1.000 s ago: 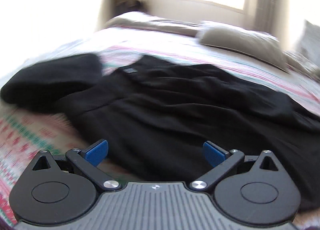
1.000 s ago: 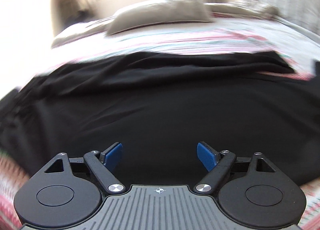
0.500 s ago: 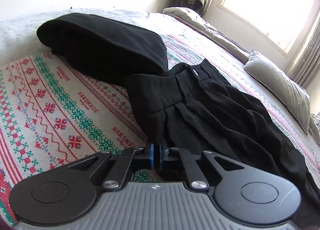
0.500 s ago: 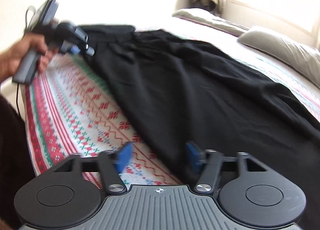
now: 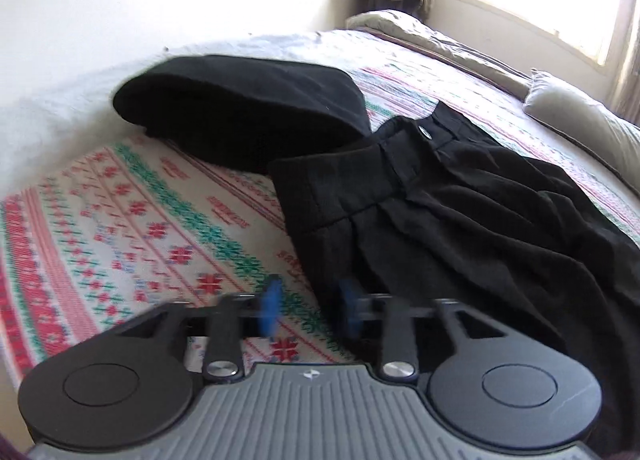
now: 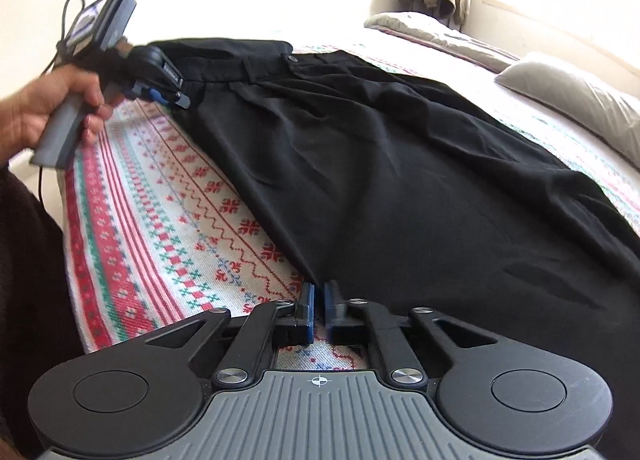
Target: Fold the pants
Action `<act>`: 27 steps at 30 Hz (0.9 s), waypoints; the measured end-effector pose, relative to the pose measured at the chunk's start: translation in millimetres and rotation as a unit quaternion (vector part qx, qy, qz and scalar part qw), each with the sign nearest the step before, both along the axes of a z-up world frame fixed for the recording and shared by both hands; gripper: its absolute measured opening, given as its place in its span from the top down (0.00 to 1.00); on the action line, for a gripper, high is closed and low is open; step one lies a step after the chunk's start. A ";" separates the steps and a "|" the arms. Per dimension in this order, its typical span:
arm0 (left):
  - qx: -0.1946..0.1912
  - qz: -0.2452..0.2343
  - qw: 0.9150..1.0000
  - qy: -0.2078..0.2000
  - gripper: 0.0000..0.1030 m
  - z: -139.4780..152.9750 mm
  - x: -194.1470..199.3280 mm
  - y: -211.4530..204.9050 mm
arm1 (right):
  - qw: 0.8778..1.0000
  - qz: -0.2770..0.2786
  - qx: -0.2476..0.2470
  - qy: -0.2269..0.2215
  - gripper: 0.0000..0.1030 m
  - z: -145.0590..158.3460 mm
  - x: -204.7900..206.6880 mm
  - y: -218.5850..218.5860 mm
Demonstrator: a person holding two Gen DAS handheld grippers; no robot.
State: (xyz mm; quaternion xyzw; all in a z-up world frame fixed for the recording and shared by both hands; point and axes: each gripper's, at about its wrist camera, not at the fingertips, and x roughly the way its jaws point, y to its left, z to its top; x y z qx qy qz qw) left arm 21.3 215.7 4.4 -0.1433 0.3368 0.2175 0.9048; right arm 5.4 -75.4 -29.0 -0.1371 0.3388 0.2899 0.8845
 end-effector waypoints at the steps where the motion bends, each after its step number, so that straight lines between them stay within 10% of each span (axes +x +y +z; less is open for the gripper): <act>1: 0.002 -0.005 1.000 -0.008 0.38 3.8 -4.7 -0.9 | 1.000 -0.005 0.005 0.006 0.83 2.4 0.7 -3.5; 6: 0.031 -0.034 0.998 -0.038 0.15 29.2 -23.2 -23.2 | 0.997 -0.059 0.026 -0.029 0.35 24.8 1.0 -33.7; 17: 0.040 -0.216 0.974 -0.062 0.00 80.6 10.0 -142.2 | 0.968 -0.239 0.058 -0.052 0.34 78.5 33.3 -168.0; 27: 0.049 -0.383 0.921 -0.060 0.00 84.6 99.9 -255.3 | 0.926 -0.371 0.048 -0.050 0.34 86.5 63.9 -326.4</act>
